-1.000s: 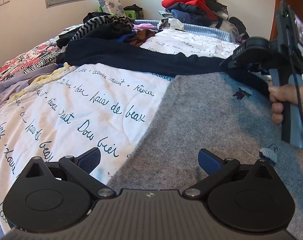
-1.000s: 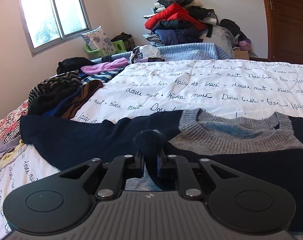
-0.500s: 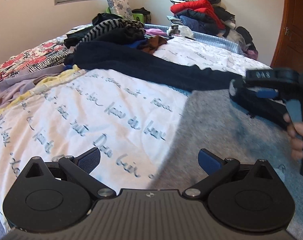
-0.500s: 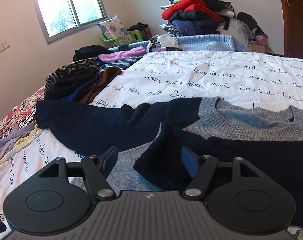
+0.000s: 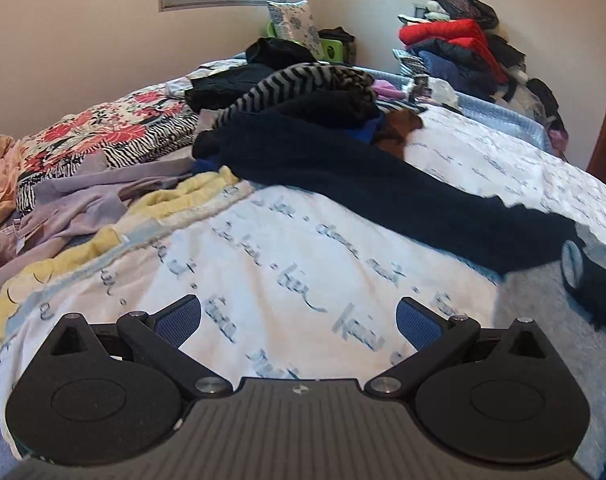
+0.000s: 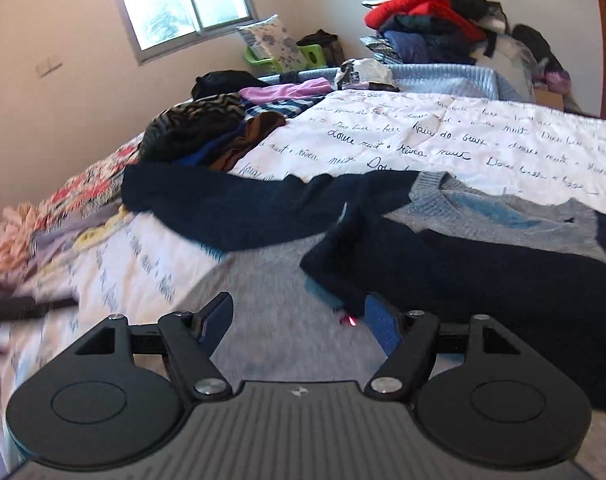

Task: Fold small clothes
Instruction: 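Grasp the other navy sleeve cuff with the left tool, then fold the held sleeve across the sweater body with the left tool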

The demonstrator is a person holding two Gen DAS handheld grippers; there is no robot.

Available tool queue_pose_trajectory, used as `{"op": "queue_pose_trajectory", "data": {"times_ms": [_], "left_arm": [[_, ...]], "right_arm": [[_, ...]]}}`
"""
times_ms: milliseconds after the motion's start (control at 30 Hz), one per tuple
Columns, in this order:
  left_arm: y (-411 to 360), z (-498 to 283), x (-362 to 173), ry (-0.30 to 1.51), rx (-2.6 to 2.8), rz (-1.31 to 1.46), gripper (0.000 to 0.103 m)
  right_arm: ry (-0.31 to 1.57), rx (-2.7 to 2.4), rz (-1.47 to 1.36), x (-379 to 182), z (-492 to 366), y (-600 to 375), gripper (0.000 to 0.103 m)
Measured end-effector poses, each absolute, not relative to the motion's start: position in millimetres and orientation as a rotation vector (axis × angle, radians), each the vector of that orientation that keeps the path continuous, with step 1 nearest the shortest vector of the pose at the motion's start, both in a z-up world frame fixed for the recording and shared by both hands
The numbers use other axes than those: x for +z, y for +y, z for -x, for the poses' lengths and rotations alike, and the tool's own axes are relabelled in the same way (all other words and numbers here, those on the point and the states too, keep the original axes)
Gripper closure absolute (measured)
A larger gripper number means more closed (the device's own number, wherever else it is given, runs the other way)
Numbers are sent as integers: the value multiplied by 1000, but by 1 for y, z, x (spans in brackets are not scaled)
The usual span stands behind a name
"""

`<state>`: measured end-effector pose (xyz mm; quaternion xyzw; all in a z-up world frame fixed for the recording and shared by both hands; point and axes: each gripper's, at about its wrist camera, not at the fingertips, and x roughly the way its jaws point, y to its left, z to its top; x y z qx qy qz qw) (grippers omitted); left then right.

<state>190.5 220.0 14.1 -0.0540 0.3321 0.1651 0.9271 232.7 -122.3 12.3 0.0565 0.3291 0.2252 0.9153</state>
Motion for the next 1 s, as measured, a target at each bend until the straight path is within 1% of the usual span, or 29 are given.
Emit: {"op": "queue_pose_trajectory", "data": {"times_ms": [67,133,233,367,433,567,633,767,833,867,900,933,1000], "left_arm": [[245,-210,14,678,365,162,0],[272,-229,12,673,326,277,0],[314,-255,2,651,255,533,0],[360,-288,-30,618,208,920,0],[375,-303,-45,588,198,1057,0],[389,-326,-55,480,154,1182,0],[391,-339,-56,456,120,1222,0],[391,-364,-66,434,60,1312,0],[390,-373,-69,418,56,1317,1],[390,-377,-70,408,63,1319,5],[390,-379,-72,395,71,1323,15],[390,-380,-75,386,84,1331,22],[391,-381,-82,376,110,1340,44]], "right_arm": [[672,453,-82,11,-212,-133,30],[665,431,-61,9,-195,-145,30],[665,381,-99,1,-173,-166,30],[703,347,-199,-20,-152,-185,30],[713,334,-226,-30,-144,-188,30],[686,315,-231,-41,-135,-187,30],[672,311,-236,-43,-135,-186,24],[655,308,-224,-49,-136,-183,22],[643,306,-209,-50,-135,-180,19],[640,309,-201,-51,-135,-178,18],[635,308,-192,-51,-135,-177,17],[629,305,-183,-52,-134,-175,17],[622,306,-173,-53,-134,-173,15]]}}
